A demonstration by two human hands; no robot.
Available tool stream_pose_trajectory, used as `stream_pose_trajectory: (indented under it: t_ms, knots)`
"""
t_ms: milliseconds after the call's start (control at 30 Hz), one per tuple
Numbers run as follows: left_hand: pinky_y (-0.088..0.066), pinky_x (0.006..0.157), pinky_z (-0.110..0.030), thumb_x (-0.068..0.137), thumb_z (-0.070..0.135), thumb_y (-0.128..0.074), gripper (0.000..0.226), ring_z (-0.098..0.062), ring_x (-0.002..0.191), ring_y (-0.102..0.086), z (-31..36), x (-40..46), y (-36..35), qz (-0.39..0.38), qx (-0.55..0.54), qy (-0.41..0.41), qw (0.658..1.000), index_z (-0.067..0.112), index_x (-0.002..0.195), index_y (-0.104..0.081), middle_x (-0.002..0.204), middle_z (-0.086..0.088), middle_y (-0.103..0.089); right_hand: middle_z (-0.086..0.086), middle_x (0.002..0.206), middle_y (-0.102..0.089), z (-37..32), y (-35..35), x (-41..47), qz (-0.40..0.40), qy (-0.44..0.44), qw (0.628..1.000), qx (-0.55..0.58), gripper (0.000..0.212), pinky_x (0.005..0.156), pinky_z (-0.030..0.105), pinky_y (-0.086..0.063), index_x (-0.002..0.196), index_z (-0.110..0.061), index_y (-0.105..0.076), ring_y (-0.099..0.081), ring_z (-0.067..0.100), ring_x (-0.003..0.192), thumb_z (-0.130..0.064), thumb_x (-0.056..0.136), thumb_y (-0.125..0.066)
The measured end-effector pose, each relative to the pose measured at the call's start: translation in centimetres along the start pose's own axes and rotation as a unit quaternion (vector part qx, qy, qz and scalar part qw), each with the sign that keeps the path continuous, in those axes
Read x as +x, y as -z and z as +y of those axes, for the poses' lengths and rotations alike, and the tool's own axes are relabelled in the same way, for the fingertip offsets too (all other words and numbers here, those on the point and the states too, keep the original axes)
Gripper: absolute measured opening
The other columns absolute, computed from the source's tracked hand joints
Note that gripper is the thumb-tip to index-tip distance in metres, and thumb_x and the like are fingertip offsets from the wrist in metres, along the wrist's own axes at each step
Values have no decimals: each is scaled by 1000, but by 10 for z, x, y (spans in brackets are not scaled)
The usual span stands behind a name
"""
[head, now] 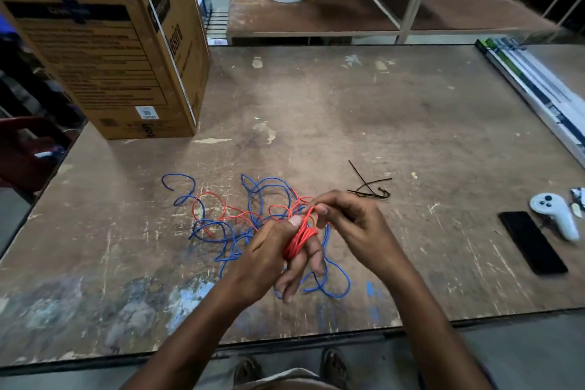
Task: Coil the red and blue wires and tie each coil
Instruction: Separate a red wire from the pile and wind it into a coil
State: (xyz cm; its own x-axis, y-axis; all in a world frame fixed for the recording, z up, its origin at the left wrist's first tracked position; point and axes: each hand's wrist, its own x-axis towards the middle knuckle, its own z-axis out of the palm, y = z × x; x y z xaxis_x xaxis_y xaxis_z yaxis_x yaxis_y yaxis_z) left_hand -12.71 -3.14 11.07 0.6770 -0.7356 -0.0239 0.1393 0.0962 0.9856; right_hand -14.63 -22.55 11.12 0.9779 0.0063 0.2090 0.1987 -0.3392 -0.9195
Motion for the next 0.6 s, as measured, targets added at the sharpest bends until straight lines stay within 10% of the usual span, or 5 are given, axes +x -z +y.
stream_pose_trajectory:
  t_ms: [133, 300, 467, 600]
  knots:
    - [-29, 43, -29, 103, 42, -33, 52, -22, 32, -52, 7, 6, -2, 79, -43, -35, 995, 16, 77, -69, 36, -1, -43, -18, 109, -72, 6, -40, -31, 23, 39, 994, -103, 37, 91, 12, -45, 125, -29, -66, -64, -8, 103, -10, 97, -50]
    - [-43, 54, -35, 103, 50, -28, 59, -31, 46, -64, 1, 20, -13, 250, -107, -78, 959, 19, 81, -73, 44, -2, -44, 3, 107, -71, -11, -79, -69, 3, -18, 963, -270, 50, 73, 30, -43, 143, -23, -56, -67, 24, 90, -1, 98, -54]
    - [-57, 67, -32, 111, 50, -22, 66, -32, 82, -79, -17, 20, -20, 282, 57, -70, 955, 12, 108, -76, 78, -10, -78, -9, 99, -72, -38, -58, -74, 31, -3, 931, -363, 11, 69, 36, -50, 111, -33, -63, -69, 22, 89, -33, 105, -53]
    - [-57, 73, -22, 115, 41, -28, 59, -8, 81, -76, -21, 13, -25, 246, 186, -67, 949, 22, 90, -78, 83, 6, -80, -12, 100, -74, -43, -21, -61, 45, 130, 891, -432, 17, 71, 39, -56, 101, -29, -74, -58, 18, 83, -38, 103, -60]
